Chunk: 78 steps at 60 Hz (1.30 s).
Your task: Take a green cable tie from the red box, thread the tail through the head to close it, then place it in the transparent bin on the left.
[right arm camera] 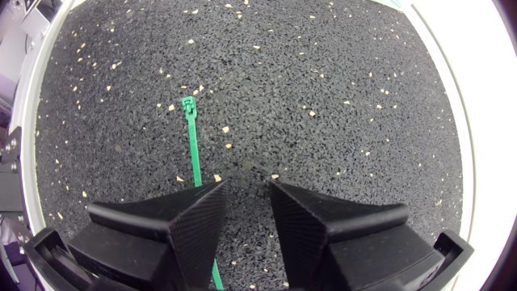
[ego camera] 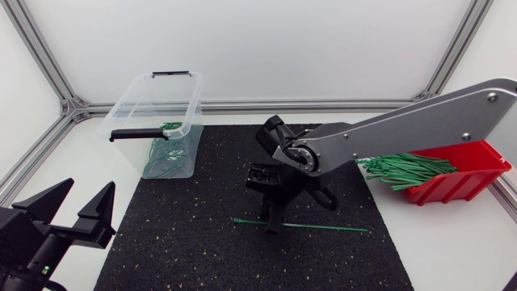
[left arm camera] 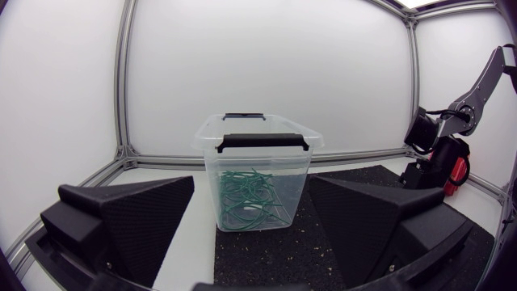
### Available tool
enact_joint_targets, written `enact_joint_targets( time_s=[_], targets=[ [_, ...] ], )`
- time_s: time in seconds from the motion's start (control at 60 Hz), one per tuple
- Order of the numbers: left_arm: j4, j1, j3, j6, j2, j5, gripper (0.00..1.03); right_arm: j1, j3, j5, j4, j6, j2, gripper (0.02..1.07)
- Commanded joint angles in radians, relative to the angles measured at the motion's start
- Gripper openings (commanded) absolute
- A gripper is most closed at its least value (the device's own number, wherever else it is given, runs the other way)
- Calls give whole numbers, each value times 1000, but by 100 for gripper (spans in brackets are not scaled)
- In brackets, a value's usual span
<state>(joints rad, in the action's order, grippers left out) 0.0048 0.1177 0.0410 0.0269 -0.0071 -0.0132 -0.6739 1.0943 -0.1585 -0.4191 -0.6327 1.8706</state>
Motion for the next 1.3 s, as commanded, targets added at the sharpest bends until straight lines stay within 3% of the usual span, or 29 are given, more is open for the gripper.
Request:
enact_joint_targets(
  time_s=[0.0, 0.6, 0.967, 1.167, 1.283],
  targets=[
    [-20, -10, -39, 21, -7, -2, 100, -47, -83, 31, -1, -7, -36, 44],
    [-22, -10, -39, 21, -7, -2, 100, -185, -261, 68, 16, 70, -220, 44],
    [-22, -10, -39, 21, -7, -2, 100, -181, -231, 68, -10, 28, -263, 45],
    [-22, -10, -38, 21, -7, -2, 100, -176, -212, 33, -72, -62, -257, 64],
    [-23, -10, -38, 21, -7, -1, 100, -168, -178, -1, -104, -114, -220, 65]
  ],
)
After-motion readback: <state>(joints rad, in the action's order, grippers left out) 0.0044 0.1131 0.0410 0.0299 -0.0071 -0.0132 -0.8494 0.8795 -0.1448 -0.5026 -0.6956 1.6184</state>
